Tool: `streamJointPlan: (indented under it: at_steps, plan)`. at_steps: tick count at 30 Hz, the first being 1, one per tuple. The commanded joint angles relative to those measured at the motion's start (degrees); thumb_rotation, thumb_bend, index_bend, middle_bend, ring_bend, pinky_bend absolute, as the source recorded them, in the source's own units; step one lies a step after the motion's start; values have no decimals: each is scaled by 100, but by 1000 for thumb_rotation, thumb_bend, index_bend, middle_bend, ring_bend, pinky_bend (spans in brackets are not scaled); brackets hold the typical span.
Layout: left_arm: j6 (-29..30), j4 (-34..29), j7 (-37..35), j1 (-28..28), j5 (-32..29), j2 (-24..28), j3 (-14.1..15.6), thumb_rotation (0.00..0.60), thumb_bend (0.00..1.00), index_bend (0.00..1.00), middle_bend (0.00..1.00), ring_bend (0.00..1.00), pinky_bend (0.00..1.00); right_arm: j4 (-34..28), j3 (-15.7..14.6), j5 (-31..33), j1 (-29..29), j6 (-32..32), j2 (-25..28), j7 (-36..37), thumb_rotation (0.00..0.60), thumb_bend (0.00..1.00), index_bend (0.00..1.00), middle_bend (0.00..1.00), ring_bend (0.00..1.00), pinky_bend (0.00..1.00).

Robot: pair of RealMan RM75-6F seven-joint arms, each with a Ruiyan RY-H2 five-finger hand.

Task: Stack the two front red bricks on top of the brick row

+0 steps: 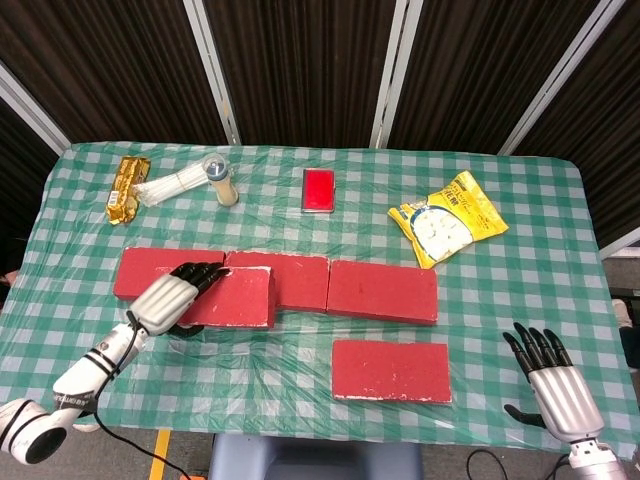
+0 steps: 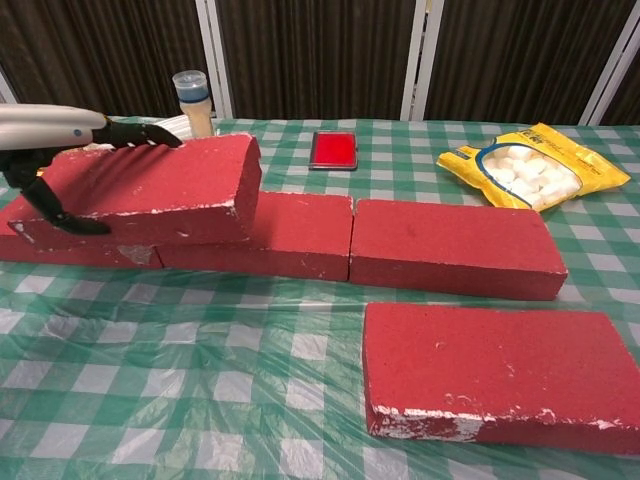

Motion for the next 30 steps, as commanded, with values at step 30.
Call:
streamJointPlan:
  at_steps: [30]
  plan:
    - [-1195, 1795, -507, -1000, -168, -929, -122, 600, 617, 791, 1000, 996, 1000, -23, 196, 584, 88, -155, -180, -402, 560, 175, 0, 0, 0, 0]
